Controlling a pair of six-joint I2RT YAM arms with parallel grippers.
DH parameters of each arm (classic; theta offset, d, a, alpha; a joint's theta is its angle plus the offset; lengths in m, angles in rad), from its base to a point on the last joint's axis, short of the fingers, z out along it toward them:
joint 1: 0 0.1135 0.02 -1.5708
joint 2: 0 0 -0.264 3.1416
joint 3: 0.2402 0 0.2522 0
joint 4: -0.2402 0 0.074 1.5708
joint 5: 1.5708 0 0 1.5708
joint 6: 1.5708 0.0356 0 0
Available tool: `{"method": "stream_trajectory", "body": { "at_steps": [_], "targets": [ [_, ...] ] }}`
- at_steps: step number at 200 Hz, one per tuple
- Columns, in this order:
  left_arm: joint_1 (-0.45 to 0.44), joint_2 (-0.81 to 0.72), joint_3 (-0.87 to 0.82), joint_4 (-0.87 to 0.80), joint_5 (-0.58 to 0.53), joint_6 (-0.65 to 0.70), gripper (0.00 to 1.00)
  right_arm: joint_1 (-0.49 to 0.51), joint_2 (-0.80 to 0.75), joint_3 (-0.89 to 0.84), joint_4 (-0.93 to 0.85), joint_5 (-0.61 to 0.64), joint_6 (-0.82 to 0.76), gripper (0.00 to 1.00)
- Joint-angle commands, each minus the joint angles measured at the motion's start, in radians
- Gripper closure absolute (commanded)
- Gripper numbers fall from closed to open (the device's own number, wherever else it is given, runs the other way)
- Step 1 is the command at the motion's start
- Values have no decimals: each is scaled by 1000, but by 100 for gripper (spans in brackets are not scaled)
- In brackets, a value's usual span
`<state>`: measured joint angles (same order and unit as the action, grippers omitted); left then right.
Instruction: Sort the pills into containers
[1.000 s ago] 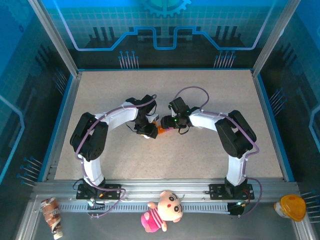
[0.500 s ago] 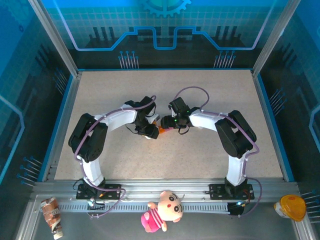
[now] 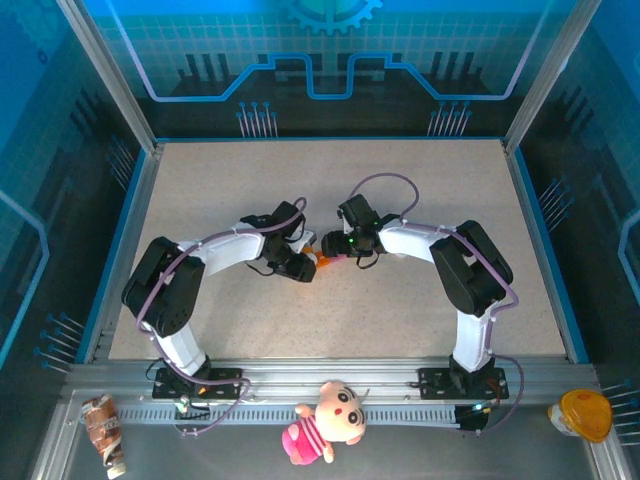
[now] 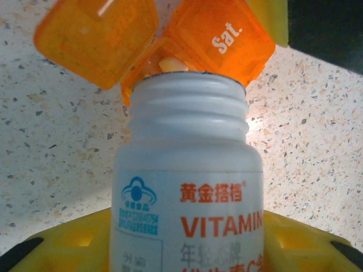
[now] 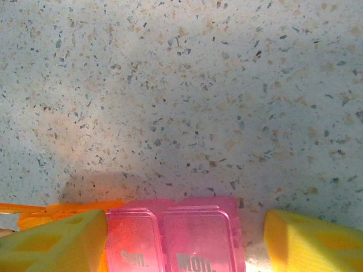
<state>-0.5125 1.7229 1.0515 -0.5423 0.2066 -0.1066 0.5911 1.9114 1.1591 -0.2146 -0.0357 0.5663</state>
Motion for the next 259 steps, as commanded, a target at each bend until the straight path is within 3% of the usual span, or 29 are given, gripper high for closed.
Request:
{"method": "stream_trajectory", "body": {
  "at_steps": [1, 126, 215, 259],
  "targets": [
    [7, -44, -53, 10, -6, -28, 100, 16, 43, -35, -30, -3, 22, 27],
    [7, -147, -190, 236, 66, -27, 100, 7, 48, -27, -35, -16, 40, 27],
    [6, -254, -247, 321, 47, -24, 100, 5, 7, -9, -66, -22, 34, 26],
    [7, -344, -312, 440, 29, -30, 100, 4, -25, 2, -78, -16, 29, 21]
  ]
}}
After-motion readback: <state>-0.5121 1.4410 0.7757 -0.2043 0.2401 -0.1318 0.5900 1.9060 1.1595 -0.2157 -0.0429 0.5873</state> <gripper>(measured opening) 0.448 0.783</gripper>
